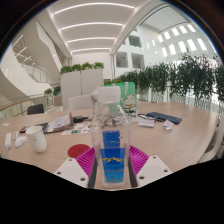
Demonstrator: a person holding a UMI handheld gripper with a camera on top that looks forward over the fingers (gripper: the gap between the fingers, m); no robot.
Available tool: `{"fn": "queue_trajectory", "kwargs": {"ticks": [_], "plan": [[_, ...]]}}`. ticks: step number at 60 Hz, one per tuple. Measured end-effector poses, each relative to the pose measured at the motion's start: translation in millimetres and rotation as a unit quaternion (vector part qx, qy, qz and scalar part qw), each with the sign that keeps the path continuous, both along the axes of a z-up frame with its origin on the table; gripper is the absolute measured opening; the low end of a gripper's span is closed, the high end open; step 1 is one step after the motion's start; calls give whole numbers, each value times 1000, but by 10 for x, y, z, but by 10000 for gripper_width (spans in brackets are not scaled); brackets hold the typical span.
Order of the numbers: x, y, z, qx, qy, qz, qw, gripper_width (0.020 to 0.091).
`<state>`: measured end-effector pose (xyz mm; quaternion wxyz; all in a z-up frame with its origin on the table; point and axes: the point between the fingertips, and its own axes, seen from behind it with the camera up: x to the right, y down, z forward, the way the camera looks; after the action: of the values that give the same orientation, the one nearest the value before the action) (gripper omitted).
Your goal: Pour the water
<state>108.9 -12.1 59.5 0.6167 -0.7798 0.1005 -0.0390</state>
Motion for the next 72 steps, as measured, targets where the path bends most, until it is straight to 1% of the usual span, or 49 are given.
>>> {"fn": "queue_trajectory", "kwargs": {"ticks": [3,5,7,13,17,19,20,21,24,25,27,28,29,30,32,38,39,40,45,46,50,56,60,61,62,65,68,72], "plan": [[30,26,9,3,6,1,1000,480],[43,29,12,6,11,-1,1000,454],[20,35,0,4,11,-5,1000,454],[7,56,-12,-20,20,-3,1000,426],[-41,90,-17,-40,45,-3,998,428],[-27,101,31,-50,42,-7,998,416],[-8,99,48,-52,34,-5,998,422],[-15,108,102,-55,21,-3,998,410],[-35,138,251,-64,-23,-7,998,410],[-37,153,307,-67,-39,-8,997,391],[-51,189,424,-74,-73,-7,995,392],[-25,204,500,-77,-89,-2,993,392],[-5,233,595,-80,-105,2,991,371],[-83,285,587,-82,-127,0,989,371],[-161,358,704,-87,-166,5,982,371],[-449,590,1141,-101,-309,31,945,371],[-471,588,1278,-104,-336,38,935,371],[-494,661,1222,-101,-360,42,926,371],[-813,892,1352,-126,-524,57,840,367],[-904,917,1454,-138,-561,60,814,367],[-1129,1118,1380,-156,-669,75,723,369],[-1357,1304,1355,-178,-799,103,565,368],[-1480,1376,1341,-188,-847,117,484,370],[-1499,1387,1369,-196,-858,125,458,370],[-1482,1486,1410,-202,-863,144,440,369],[-1513,1523,1415,-209,-881,144,398,369],[-1544,1463,1442,-227,-887,149,373,368],[-1577,1564,1387,-234,-888,157,364,369]]}}
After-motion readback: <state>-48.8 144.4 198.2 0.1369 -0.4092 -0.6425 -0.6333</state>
